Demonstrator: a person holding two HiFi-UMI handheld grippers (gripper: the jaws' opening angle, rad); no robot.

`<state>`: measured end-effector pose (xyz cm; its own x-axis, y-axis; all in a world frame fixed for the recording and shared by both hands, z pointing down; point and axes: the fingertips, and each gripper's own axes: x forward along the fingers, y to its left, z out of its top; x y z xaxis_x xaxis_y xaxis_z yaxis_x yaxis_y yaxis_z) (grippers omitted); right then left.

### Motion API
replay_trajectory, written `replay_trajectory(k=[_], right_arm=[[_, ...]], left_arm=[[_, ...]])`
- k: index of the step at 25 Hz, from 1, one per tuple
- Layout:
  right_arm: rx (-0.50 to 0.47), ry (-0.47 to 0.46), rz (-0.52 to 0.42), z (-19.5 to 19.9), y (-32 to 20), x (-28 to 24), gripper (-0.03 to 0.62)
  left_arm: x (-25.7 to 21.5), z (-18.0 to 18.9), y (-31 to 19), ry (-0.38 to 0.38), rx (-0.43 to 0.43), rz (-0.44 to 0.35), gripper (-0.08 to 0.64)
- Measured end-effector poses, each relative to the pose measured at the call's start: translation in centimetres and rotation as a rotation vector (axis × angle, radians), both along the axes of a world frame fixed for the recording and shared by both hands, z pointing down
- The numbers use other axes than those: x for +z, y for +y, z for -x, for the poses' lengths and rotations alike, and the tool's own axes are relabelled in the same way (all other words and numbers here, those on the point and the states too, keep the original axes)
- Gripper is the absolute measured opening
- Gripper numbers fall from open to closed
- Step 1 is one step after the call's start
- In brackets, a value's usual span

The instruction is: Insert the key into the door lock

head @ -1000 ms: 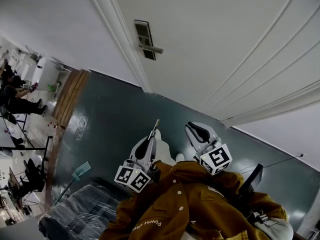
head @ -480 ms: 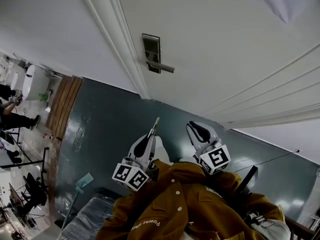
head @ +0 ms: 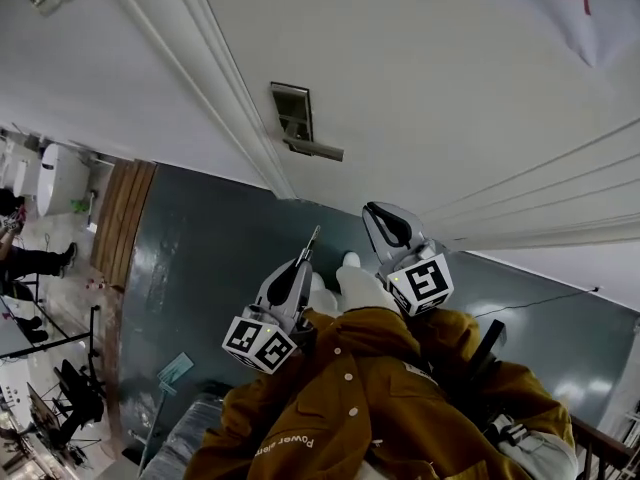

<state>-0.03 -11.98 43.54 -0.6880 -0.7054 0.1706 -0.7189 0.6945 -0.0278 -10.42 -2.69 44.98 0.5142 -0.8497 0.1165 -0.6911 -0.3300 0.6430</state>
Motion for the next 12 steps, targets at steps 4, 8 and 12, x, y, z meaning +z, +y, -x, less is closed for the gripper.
replay_trajectory(k=[4,8,12], right_arm=[[-0.008,0.014,-0.04,1.2,-5.2,-0.6,0.009],[-0.021,0.048,-0.063,1.7,-9.8,-0.7,0.006],[-0.01,0.051,-0.054,2.3,-12.6,0.5,0.006]], left_arm=[[-0.4,-0.2,-2.4,0.023,-0.039,0.011,0.025],[-0.8,-0.9,-4.5,0.019,-0.073,0.012,0.025],[0.3,-0.8,-5.6,0.015,-0.112,0.022,0.025]])
